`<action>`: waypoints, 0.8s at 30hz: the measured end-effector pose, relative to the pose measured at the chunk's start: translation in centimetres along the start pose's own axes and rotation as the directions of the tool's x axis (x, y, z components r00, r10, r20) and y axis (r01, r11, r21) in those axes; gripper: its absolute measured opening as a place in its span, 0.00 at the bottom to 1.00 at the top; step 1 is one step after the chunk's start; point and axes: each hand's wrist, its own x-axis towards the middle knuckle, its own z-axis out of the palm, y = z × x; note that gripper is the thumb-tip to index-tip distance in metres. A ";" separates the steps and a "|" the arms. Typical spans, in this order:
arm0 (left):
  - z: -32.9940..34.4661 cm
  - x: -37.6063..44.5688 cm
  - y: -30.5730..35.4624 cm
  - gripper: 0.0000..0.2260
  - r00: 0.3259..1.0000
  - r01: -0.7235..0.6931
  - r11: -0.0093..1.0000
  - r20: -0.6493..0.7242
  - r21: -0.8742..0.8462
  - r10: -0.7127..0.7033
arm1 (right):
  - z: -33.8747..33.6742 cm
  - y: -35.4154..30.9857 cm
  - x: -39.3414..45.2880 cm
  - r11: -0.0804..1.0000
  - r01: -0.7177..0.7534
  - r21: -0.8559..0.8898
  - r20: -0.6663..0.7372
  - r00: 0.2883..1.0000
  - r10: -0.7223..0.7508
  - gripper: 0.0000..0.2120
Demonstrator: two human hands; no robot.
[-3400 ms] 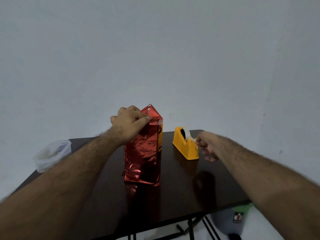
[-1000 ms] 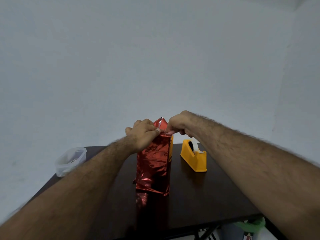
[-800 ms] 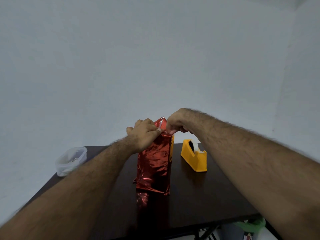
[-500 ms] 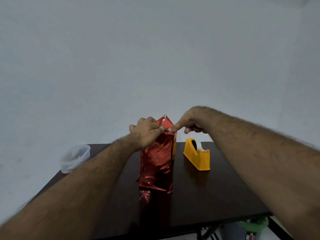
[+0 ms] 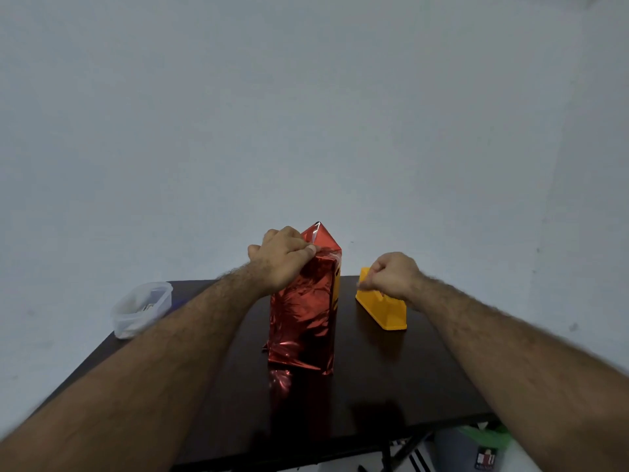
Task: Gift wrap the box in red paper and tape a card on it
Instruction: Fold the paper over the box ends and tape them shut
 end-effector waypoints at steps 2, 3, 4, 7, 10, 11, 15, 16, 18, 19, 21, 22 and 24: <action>-0.1 -0.1 0.0 0.16 1.000 0.000 1.000 -0.003 -0.005 0.000 | -0.2 -0.3 0.0 0.967 0.117 0.226 -0.145 0.986 -0.085 0.05; -0.1 -0.1 0.0 0.16 1.000 0.001 1.000 -0.003 -0.005 -0.001 | -0.5 -0.9 -0.2 0.924 0.198 0.326 -0.157 0.976 -0.154 0.03; -0.1 -0.1 0.1 0.16 1.000 0.000 1.000 -0.003 -0.002 0.000 | -0.7 -1.6 -0.5 0.884 0.259 0.389 -0.128 0.966 -0.226 0.07; 0.0 -0.1 0.2 0.15 1.000 -0.001 1.000 -0.009 -0.004 0.000 | -1.0 -3.4 -1.2 0.855 0.365 0.368 -0.026 0.923 -0.383 0.11; 0.0 -0.1 0.1 0.15 1.000 0.005 1.000 -0.015 -0.006 -0.005 | -0.9 -4.5 -1.3 0.867 0.425 0.261 -0.020 0.900 -0.435 0.08; 0.0 -0.1 0.1 0.15 1.000 0.005 1.000 -0.016 -0.006 -0.005 | -1.0 -4.7 -1.4 0.868 0.433 0.244 -0.023 0.897 -0.441 0.08; 0.0 -0.1 0.1 0.15 1.000 0.007 1.000 -0.018 -0.015 -0.007 | -1.5 -5.2 -1.6 0.864 0.475 0.167 -0.042 0.879 -0.476 0.07; 0.1 -0.1 0.1 0.15 1.000 0.006 1.000 -0.019 -0.015 -0.006 | -1.6 -5.2 -1.7 0.858 0.491 0.150 -0.042 0.870 -0.491 0.07; 0.1 -0.1 0.1 0.15 1.000 0.002 1.000 -0.020 -0.010 -0.002 | -1.6 -5.0 -1.6 0.837 0.535 0.113 -0.044 0.844 -0.534 0.07; 0.1 -0.1 0.2 0.15 1.000 0.003 1.000 -0.020 -0.008 -0.003 | -1.5 -4.8 -1.6 0.823 0.561 0.090 -0.046 0.828 -0.559 0.08; 0.1 -0.2 0.2 0.15 1.000 0.008 1.000 -0.021 -0.011 -0.008 | -1.3 -4.5 -1.6 0.794 0.607 0.030 -0.058 0.794 -0.605 0.08; 0.1 -0.1 0.2 0.15 1.000 0.006 1.000 -0.023 -0.011 -0.007 | -1.2 -4.3 -1.7 0.778 0.628 0.008 -0.075 0.777 -0.626 0.08; 0.2 -0.2 0.2 0.15 1.000 0.007 1.000 -0.025 -0.008 -0.007 | -0.8 -4.0 -2.0 0.753 0.658 0.022 -0.150 0.747 -0.648 0.07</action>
